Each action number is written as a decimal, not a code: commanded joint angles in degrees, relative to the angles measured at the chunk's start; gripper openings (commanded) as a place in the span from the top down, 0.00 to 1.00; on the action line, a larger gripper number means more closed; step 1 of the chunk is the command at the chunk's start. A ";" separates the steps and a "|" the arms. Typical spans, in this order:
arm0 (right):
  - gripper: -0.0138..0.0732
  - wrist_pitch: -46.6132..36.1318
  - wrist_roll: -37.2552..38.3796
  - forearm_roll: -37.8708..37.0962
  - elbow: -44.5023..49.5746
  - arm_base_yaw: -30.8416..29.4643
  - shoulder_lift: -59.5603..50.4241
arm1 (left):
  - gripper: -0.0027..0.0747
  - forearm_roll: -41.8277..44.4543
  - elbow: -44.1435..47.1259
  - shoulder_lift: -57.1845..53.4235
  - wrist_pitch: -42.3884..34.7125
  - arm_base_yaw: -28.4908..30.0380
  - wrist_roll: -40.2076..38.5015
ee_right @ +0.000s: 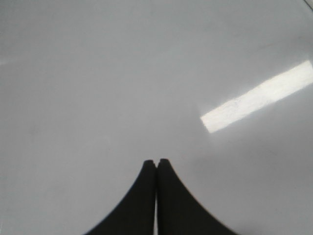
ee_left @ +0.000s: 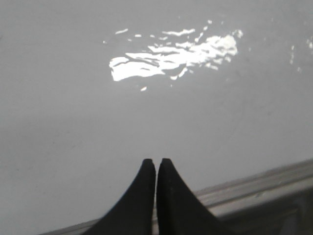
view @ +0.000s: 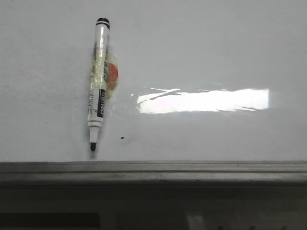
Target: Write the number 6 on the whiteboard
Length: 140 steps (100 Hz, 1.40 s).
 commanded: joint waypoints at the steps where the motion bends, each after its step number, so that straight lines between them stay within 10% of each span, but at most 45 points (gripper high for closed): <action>1: 0.92 -4.48 -0.18 1.54 0.34 -0.03 -0.64 | 0.99 -14.72 1.30 -1.72 -9.88 -0.54 -1.20; 31: 0.92 0.98 -1.30 -3.91 -6.21 -0.03 -0.64 | 0.99 -52.55 1.30 -1.72 -19.82 -0.54 -1.31; 53: 0.92 21.30 -6.39 -22.79 -19.03 -0.03 0.78 | 0.99 -44.44 -4.14 -0.12 -11.34 -0.54 -1.31; 87: 0.90 35.18 -18.19 -24.00 -32.22 -0.03 11.22 | 0.95 -23.22 -28.11 24.29 14.24 -0.54 6.84; 108: 0.55 36.00 -18.19 -21.88 -33.11 -0.03 15.66 | 0.50 -27.89 -37.29 38.31 23.10 -2.60 14.92; 140: 0.38 36.30 -18.19 -21.63 -33.11 -0.03 16.75 | 0.54 -28.47 -39.18 47.81 16.04 -16.96 14.46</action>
